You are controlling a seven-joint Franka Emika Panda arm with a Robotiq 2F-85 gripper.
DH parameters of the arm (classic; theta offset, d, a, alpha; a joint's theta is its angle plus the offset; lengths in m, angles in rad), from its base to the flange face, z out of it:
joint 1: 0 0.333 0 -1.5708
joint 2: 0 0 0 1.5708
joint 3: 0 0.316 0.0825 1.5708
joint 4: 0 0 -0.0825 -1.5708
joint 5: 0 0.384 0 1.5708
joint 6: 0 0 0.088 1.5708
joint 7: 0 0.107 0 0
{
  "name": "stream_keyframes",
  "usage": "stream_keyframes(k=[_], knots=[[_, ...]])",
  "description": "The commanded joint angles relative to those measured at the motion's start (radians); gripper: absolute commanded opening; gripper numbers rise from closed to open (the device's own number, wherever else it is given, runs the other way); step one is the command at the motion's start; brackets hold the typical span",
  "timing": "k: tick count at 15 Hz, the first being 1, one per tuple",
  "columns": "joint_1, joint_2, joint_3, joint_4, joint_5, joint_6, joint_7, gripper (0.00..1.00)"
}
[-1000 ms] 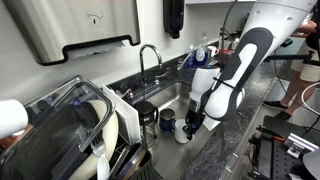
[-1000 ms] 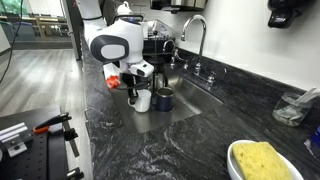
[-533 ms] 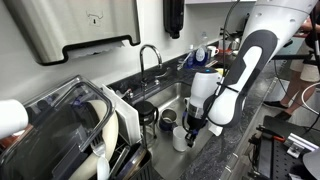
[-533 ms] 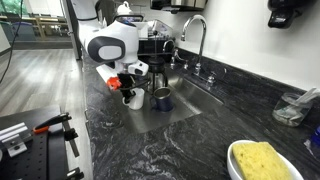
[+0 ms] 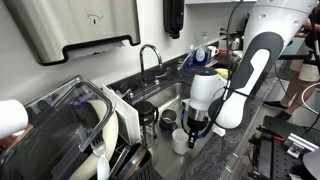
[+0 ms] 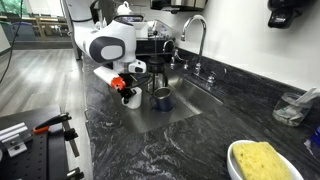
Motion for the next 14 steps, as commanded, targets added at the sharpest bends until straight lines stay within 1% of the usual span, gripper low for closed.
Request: stream_keyframes(k=[1, 2, 5, 8, 9, 10, 11, 12, 14], knots=[[0.005, 0.002, -0.012, -0.013, -0.029, 0.018, -0.021, 0.45], [0.006, 0.002, -0.012, -0.015, -0.032, 0.018, -0.019, 0.53], [0.014, -0.001, -0.022, -0.019, -0.034, 0.024, -0.005, 0.73], [0.076, -0.019, -0.094, -0.038, -0.033, 0.040, 0.070, 0.95], [0.094, -0.047, -0.123, -0.029, -0.032, 0.009, 0.098, 0.98], [0.132, -0.061, -0.166, -0.027, -0.034, -0.027, 0.142, 1.00], [0.149, -0.066, -0.191, -0.023, -0.033, -0.027, 0.170, 1.00], [0.155, -0.074, -0.202, -0.021, -0.031, -0.035, 0.185, 1.00], [0.152, -0.089, -0.197, -0.015, -0.024, -0.074, 0.194, 1.00]])
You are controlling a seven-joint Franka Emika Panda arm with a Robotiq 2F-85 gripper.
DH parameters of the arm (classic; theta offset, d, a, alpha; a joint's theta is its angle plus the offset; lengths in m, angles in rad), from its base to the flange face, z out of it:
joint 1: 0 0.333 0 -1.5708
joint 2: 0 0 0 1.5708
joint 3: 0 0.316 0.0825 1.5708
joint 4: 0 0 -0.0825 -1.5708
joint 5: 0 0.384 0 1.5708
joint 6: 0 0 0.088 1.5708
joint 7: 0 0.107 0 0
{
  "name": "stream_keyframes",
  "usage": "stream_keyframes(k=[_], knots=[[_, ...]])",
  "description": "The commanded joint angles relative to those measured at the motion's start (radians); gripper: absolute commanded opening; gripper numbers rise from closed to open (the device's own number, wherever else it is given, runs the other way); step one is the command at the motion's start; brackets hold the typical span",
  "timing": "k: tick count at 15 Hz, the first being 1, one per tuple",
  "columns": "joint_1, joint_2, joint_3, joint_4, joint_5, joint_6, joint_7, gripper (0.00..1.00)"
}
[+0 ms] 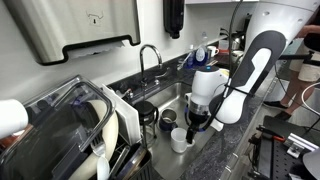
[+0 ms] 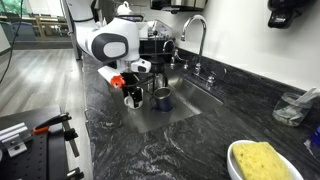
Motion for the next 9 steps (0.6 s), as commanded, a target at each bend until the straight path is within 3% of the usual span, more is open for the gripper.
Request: stream_keyframes(k=[1, 9], knots=[[0.017, -0.055, -0.012, -0.003, -0.002, -0.082, 0.043, 1.00], [0.002, -0.185, 0.030, -0.038, 0.042, -0.194, 0.087, 1.00]])
